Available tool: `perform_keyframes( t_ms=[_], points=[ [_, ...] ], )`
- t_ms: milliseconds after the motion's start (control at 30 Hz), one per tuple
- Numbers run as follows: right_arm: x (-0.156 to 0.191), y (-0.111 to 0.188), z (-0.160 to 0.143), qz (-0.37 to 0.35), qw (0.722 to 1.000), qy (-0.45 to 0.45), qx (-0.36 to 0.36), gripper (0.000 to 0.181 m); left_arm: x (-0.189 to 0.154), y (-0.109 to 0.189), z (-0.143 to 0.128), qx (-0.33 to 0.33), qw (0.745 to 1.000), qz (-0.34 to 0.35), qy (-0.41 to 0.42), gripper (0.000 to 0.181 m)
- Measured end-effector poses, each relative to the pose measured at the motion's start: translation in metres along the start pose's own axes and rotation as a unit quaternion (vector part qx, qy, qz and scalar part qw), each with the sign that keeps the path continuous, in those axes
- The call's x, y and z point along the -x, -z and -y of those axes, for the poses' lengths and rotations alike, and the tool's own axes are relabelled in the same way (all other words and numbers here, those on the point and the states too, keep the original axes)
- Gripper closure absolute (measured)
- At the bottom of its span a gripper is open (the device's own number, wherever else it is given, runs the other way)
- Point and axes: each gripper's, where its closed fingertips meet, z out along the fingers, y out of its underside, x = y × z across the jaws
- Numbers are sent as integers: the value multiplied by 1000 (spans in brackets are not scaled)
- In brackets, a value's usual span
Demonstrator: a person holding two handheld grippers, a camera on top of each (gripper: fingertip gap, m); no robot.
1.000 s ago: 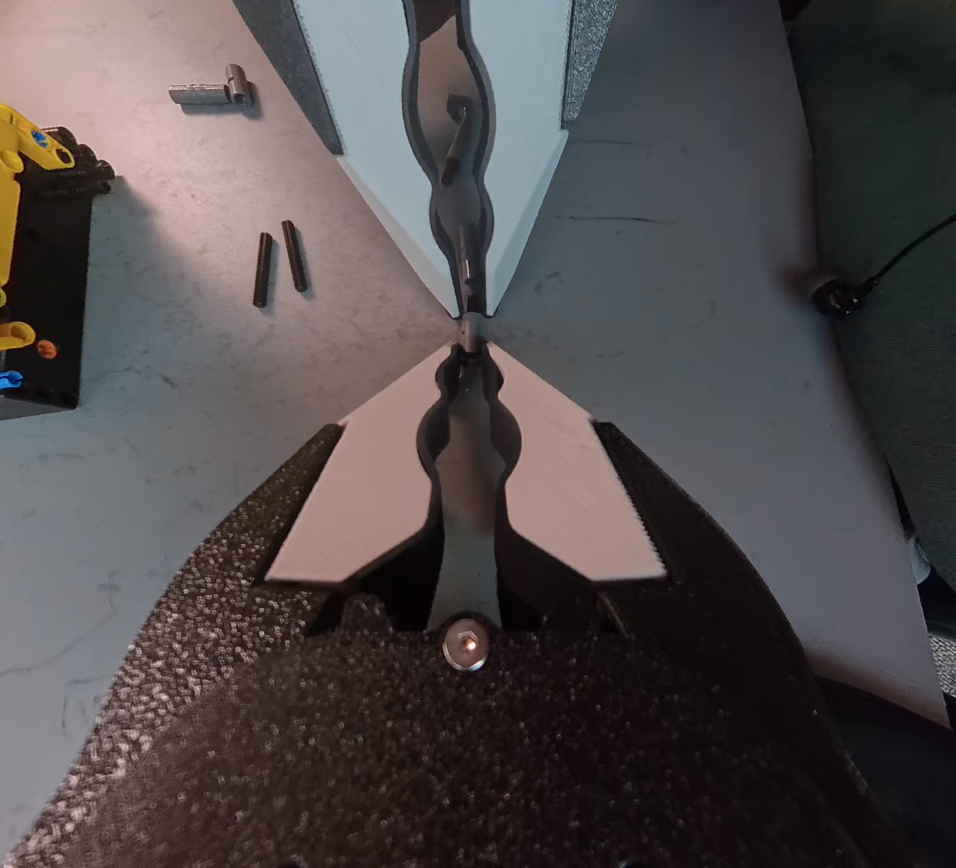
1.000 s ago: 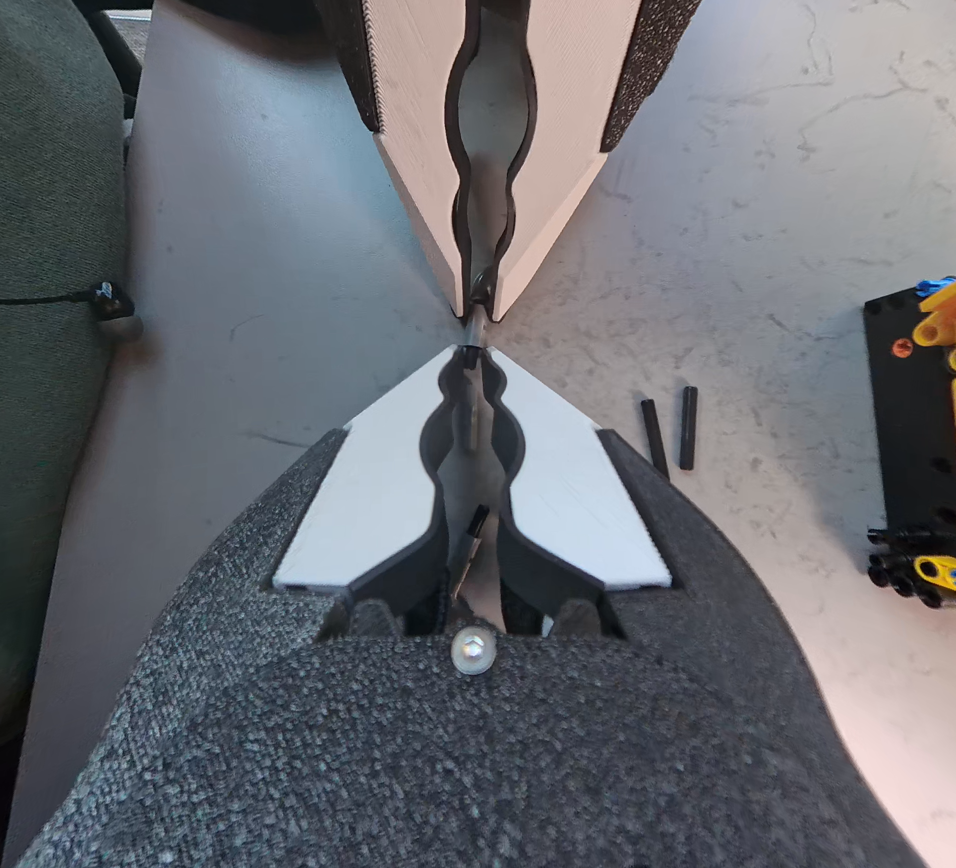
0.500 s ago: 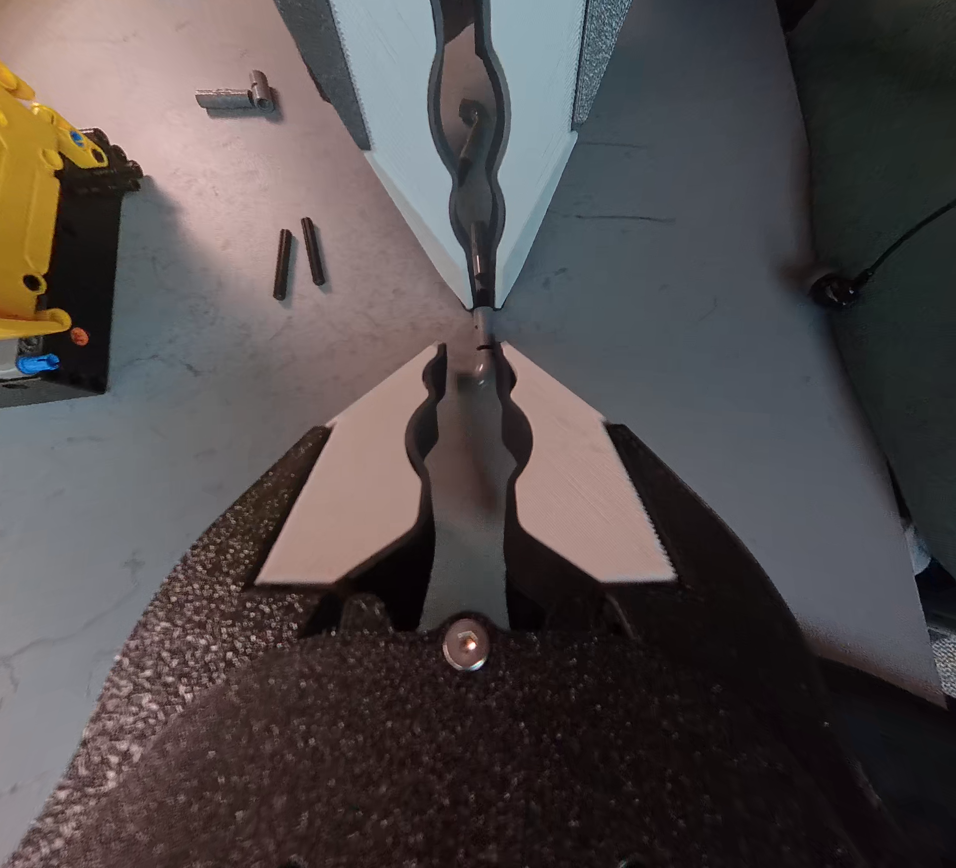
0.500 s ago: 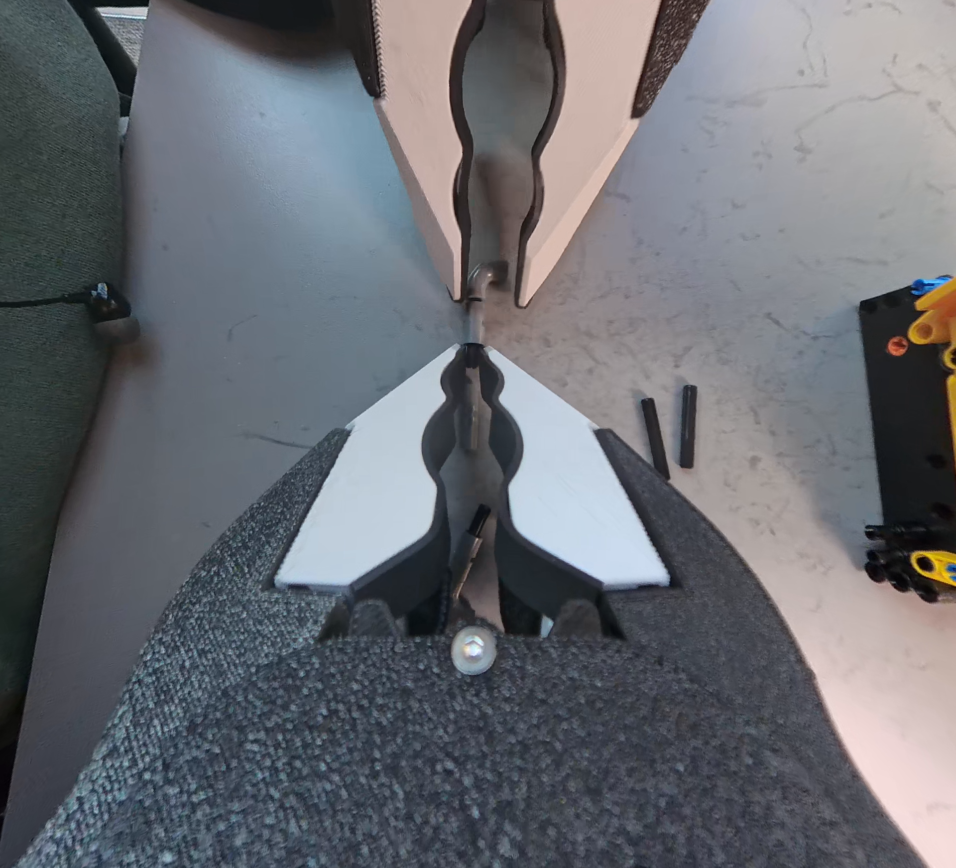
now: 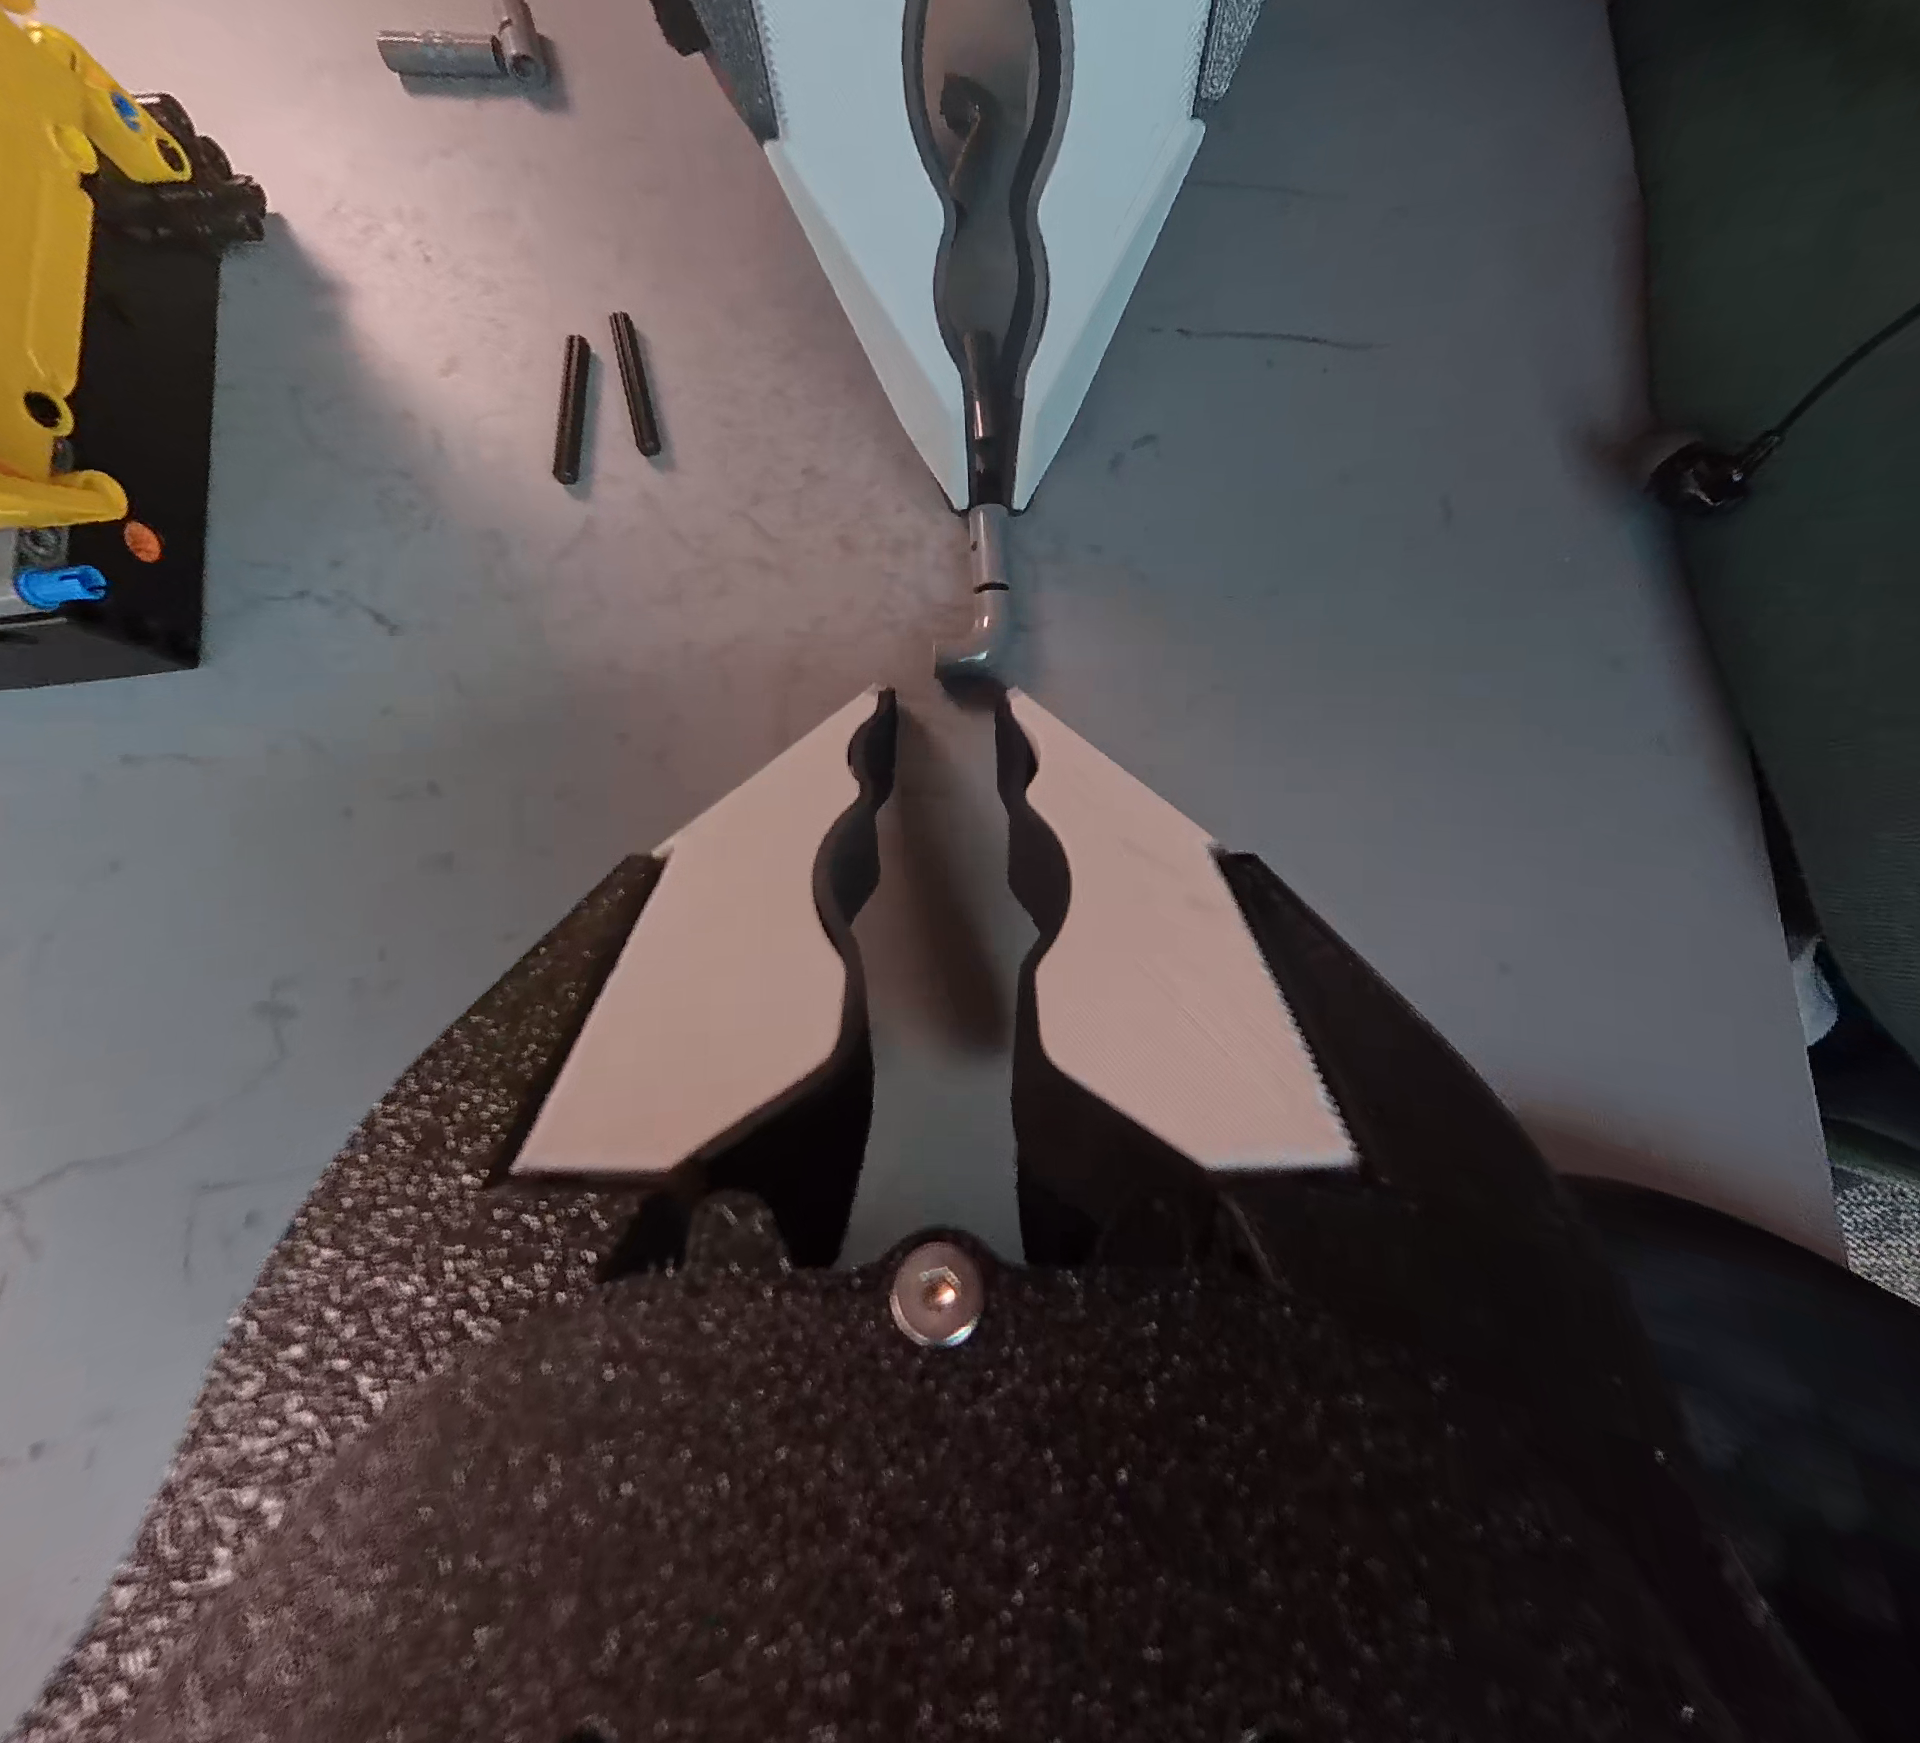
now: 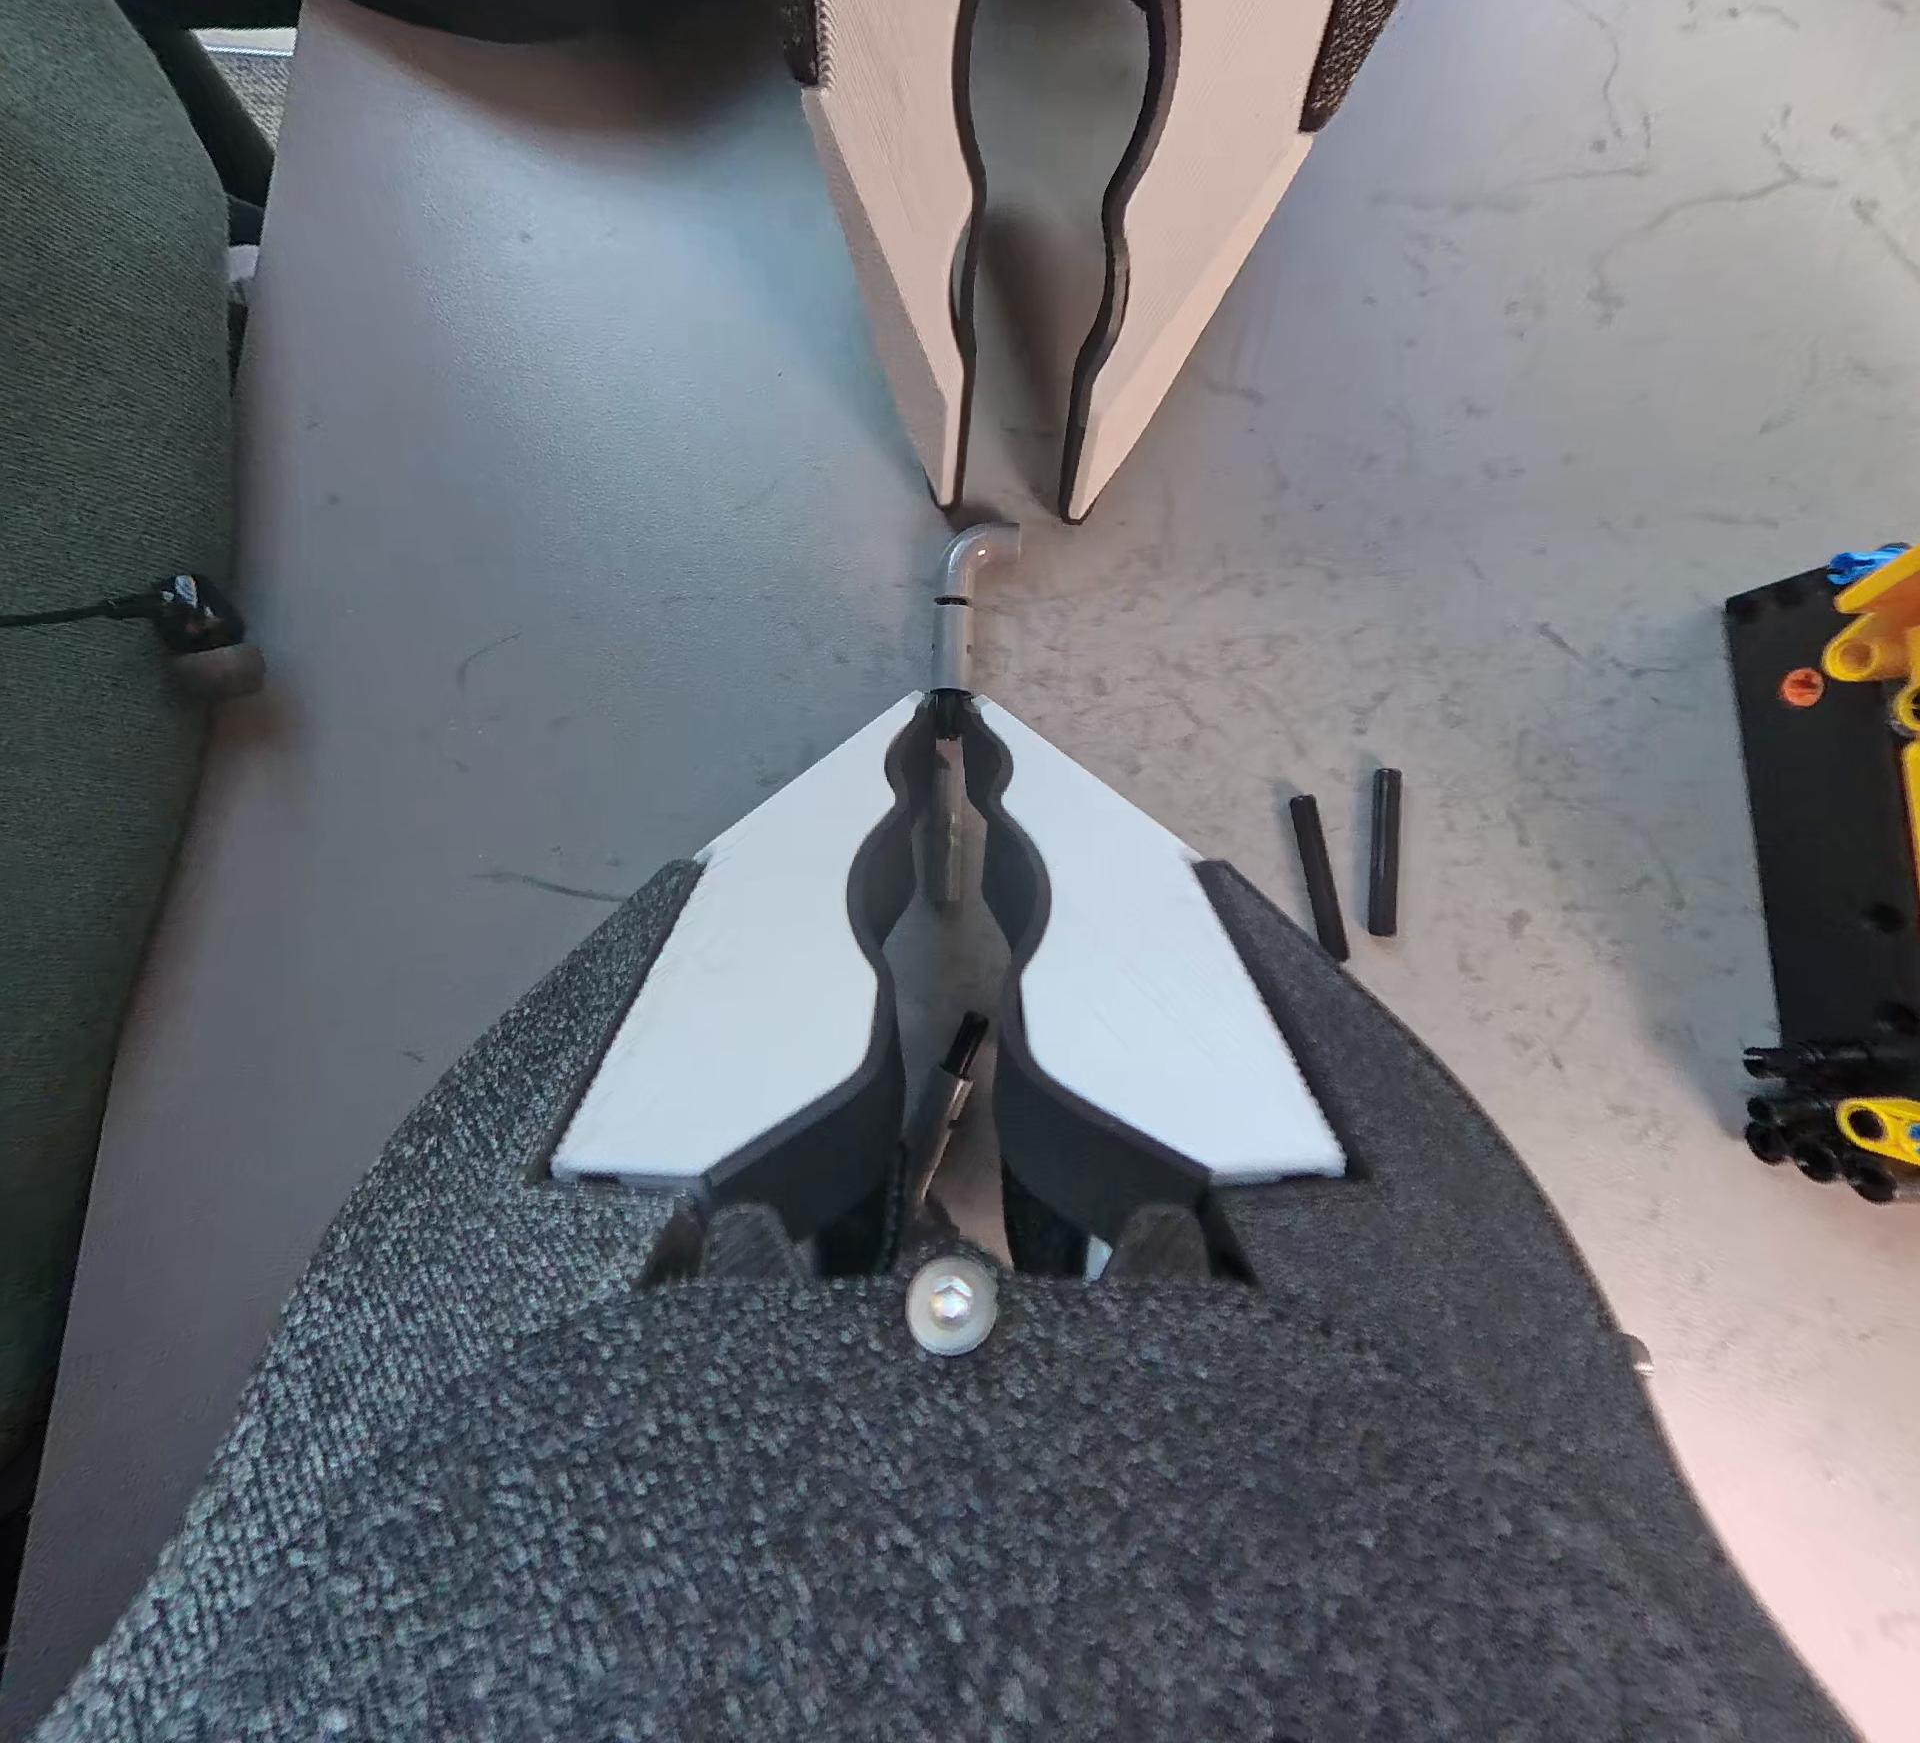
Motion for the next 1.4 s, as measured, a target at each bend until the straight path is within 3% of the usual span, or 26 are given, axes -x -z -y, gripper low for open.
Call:
perform_keyframes(
  t_ms=[300, 1033, 1400],
  points=[
    [0, 0, 1, 2, 1000, -2, -5, 177, -1, -3, 2, -1, 1000, 2, -5, 176],
    [-3, 2, 0, -3, 1000, -9, -11, 175, 0, -4, 4, -6, 1000, 7, -1, 177],
    [-5, 10, -2, 2, 1000, -16, -23, 163, 1, 3, 9, -32, 999, 0, 12, 160]
  ],
)
